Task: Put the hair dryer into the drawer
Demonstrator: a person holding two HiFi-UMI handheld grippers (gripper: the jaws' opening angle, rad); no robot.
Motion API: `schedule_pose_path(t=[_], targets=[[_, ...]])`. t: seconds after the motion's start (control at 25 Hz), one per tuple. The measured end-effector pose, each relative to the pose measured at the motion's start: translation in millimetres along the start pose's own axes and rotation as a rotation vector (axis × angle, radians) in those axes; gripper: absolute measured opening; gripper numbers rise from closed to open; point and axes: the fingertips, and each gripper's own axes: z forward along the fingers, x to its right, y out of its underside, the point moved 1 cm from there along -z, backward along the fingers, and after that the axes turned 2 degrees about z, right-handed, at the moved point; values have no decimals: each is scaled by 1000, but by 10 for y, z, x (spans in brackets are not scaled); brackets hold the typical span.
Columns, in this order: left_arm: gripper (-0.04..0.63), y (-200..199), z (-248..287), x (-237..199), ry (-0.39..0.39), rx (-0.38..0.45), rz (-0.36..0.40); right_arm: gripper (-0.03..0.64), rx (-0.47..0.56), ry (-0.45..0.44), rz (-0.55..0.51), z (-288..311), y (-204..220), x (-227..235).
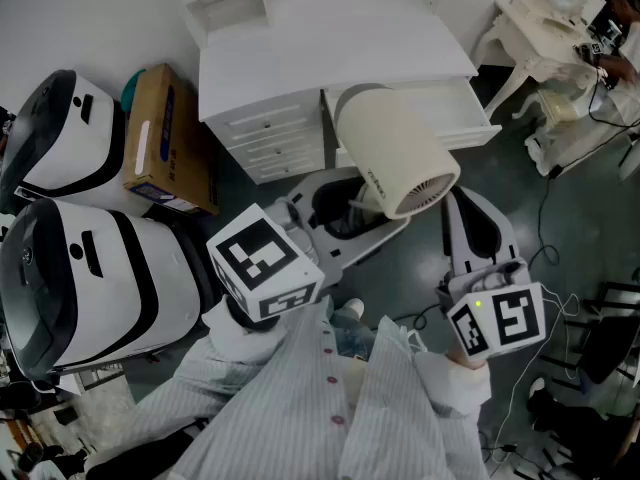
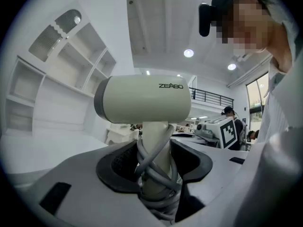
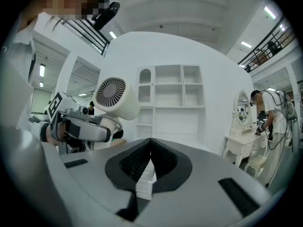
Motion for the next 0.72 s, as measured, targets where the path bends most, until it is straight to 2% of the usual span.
schedule_pose_path(t=[0.28,0.72], targets=[[216,32,90,143,-3,5,-3,12,13,-5,23,-166,36,62],[216,39,195,429,-1,25,6,12,-6,-18,-2,-453,132,69]])
